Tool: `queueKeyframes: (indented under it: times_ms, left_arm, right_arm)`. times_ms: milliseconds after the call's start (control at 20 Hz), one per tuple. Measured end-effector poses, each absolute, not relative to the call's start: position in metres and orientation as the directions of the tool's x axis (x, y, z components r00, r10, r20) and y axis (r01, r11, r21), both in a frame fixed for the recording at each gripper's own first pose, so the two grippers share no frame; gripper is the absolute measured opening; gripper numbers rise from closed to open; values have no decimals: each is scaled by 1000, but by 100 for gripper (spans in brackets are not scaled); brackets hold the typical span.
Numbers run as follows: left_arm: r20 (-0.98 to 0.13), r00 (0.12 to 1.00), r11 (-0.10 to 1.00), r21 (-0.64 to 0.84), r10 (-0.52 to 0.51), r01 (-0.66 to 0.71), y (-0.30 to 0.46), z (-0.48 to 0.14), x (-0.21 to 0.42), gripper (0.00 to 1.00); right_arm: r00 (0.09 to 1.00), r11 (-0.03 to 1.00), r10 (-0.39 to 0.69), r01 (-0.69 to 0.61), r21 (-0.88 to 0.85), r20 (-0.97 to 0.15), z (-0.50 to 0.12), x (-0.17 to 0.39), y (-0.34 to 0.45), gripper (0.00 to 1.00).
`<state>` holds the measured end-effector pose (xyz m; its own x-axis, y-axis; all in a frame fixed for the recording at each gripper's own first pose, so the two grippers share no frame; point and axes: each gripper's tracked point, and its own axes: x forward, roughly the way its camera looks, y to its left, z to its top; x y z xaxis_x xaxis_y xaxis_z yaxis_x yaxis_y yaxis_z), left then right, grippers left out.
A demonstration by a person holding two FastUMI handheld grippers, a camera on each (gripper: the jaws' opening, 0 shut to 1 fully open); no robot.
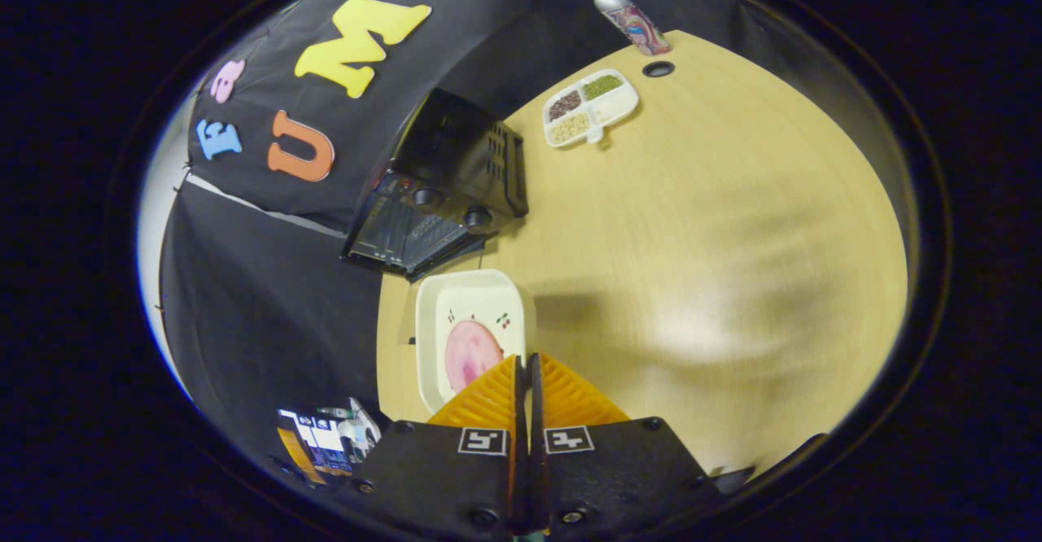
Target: Open the electric oven with the left hand, put the food in, and close the electric oven.
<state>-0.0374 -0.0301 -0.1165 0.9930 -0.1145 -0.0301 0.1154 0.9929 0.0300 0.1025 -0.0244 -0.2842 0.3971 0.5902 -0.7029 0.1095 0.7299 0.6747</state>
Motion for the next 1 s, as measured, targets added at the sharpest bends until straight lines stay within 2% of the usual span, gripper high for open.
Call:
queueKeyframes:
  times_ms: [250,300,350,450,500,550,650,750,950,1000]
  left_arm:
    - [-35,996,994,58,-87,89,-9,-125,-37,96]
    - [-35,996,995,62,-78,80,-4,-127,-36,96]
    - [-35,997,995,64,-71,73,1,-129,-36,96]
    - [-41,998,996,65,-55,57,12,-135,-35,96]
    - [-49,998,997,71,-40,43,17,-139,-36,96]
    - [-52,998,996,82,-19,23,26,-142,-36,96]
    - [-58,998,996,92,20,-15,42,-148,-36,96]
    - [-64,997,996,86,35,-29,52,-152,-32,96]
    - [-63,997,997,70,42,-38,69,-158,-22,96]
    - [-59,997,997,62,43,-39,73,-158,-19,96]
  right_arm:
    - [415,725,597,88,683,-687,-277,111,39,0]
    - [414,726,592,98,681,-691,-280,114,52,4]
    - [416,726,588,107,679,-694,-284,117,65,0]
    - [425,728,577,119,675,-697,-293,124,90,4]
    - [434,726,574,122,677,-694,-296,130,102,0]
    - [452,716,571,134,685,-685,-298,136,113,4]
    - [499,681,555,186,708,-665,-301,155,134,1]
    - [559,650,522,229,725,-644,-302,180,148,4]
    - [683,618,385,309,723,-621,-315,233,162,4]
    - [703,610,359,322,725,-614,-319,244,167,1]
